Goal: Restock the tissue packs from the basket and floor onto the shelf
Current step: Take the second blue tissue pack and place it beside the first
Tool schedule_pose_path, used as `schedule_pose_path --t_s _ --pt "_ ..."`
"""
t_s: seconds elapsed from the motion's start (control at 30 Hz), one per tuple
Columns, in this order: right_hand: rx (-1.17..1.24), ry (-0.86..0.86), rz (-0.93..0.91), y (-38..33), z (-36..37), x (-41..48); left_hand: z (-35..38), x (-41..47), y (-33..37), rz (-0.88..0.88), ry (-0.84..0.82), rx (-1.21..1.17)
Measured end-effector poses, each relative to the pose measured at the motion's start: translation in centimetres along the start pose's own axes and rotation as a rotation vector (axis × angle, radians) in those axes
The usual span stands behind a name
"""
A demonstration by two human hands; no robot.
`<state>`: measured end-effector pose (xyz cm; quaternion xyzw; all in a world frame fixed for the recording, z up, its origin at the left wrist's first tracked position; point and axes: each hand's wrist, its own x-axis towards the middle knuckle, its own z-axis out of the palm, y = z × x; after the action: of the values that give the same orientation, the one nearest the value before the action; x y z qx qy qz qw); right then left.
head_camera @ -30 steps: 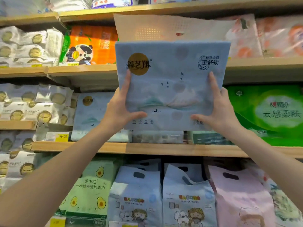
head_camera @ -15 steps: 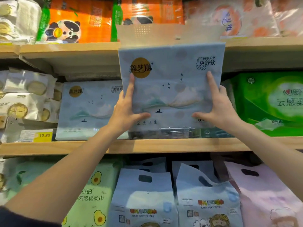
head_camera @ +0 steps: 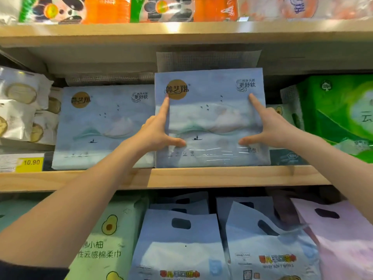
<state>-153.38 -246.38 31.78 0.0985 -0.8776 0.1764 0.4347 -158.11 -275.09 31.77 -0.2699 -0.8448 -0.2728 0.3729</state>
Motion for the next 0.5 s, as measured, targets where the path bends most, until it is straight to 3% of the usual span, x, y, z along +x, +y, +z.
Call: schedule_pose_path --t_s 0.5 --pt "-0.141 -0.137 0.082 0.5 1.7 2.5 0.9 2.1 0.1 -0.152 -0.096 0.184"
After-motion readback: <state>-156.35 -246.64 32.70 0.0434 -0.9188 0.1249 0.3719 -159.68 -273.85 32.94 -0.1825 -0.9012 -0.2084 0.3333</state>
